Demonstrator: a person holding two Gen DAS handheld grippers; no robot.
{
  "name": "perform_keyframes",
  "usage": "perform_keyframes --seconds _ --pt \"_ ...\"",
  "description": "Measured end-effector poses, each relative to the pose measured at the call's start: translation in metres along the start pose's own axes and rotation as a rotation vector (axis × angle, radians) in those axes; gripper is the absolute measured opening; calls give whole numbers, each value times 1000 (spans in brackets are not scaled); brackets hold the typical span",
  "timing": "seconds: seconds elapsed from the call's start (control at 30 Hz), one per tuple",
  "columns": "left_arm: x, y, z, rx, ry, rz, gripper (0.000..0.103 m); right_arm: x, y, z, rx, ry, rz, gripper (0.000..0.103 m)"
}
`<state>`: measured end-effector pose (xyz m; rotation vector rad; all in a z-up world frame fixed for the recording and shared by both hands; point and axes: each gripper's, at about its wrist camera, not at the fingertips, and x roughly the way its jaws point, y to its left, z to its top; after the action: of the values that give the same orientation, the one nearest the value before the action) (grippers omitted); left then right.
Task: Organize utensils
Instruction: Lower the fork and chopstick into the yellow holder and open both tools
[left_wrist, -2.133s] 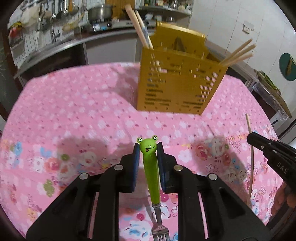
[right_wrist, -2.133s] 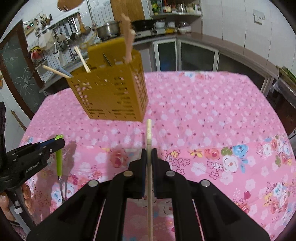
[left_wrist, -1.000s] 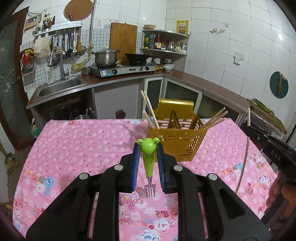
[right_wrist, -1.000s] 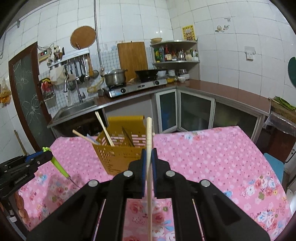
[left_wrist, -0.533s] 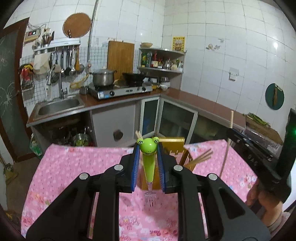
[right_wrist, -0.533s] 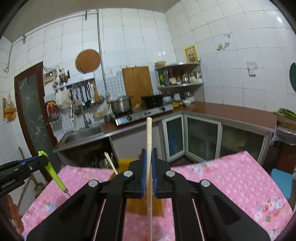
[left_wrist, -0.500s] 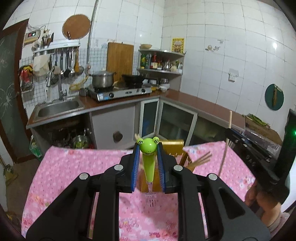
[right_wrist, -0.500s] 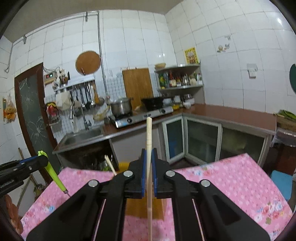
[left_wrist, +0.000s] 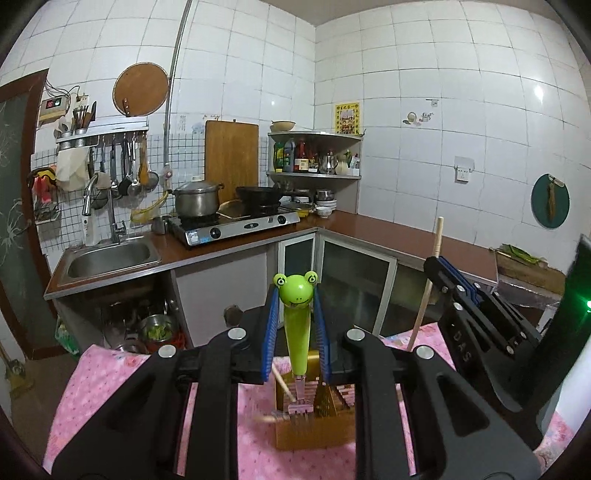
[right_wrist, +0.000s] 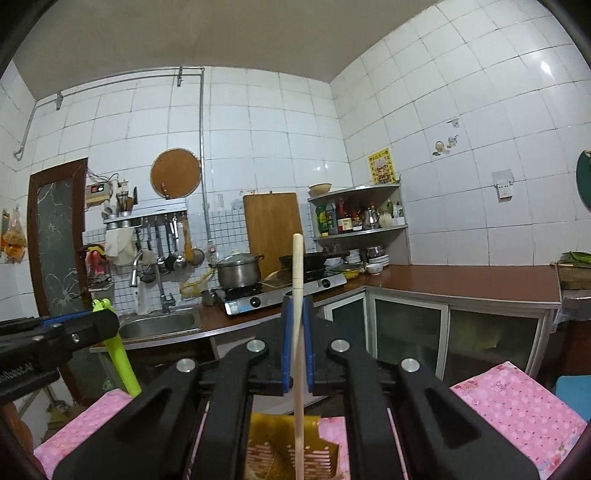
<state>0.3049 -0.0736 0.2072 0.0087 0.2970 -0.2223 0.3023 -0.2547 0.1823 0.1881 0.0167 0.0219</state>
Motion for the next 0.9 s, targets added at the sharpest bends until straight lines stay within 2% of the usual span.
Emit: perform_keyframes --seconds 0.17,0.33,0.57,0.7,0.8,0.87,0.9 --pt "42 1 -21 -17 47 -12 18 15 -9 -14 -10 -2 -11 6" --pt "69 8 -43 -21 92 -16 18 25 -13 -34 -63 61 -21 6" --pt "79 14 -54 -21 136 -16 18 35 -8 -54 -137 198 -3 7" --pt "75 19 -57 -28 172 -11 19 46 -8 -65 -153 328 -6 7" --pt "72 25 -56 -43 204 -11 28 52 -11 -73 -144 418 0 7" --pt "66 29 -56 -51 217 0 46 52 -13 -75 -132 458 2 8" --pt "62 30 -56 -50 217 12 51 52 -14 -75 -127 471 -2 17"
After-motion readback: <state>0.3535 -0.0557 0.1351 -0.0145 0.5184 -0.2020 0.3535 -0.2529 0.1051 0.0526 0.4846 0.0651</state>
